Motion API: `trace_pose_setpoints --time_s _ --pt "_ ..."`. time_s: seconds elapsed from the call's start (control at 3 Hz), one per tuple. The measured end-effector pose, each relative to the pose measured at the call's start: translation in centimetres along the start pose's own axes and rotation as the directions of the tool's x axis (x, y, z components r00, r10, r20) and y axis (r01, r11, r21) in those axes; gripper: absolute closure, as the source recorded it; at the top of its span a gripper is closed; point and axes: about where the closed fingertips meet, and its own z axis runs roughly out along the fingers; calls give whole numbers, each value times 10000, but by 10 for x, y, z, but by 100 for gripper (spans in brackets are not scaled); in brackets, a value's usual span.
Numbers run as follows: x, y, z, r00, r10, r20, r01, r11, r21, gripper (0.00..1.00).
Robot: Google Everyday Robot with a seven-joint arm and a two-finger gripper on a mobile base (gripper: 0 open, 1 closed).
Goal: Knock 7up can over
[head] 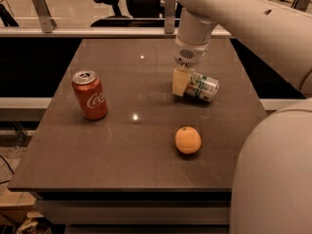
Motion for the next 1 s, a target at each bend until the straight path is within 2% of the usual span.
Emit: trace_pose_setpoints --time_s 0.33,0.67,1.0 --pt "-1 -1 2 10000 -5 19 5 10000 14 12" --pt "-2 -1 3 10000 -10 37 10 10000 25 0" --pt "-2 -1 3 10000 -11 37 11 10000 26 0"
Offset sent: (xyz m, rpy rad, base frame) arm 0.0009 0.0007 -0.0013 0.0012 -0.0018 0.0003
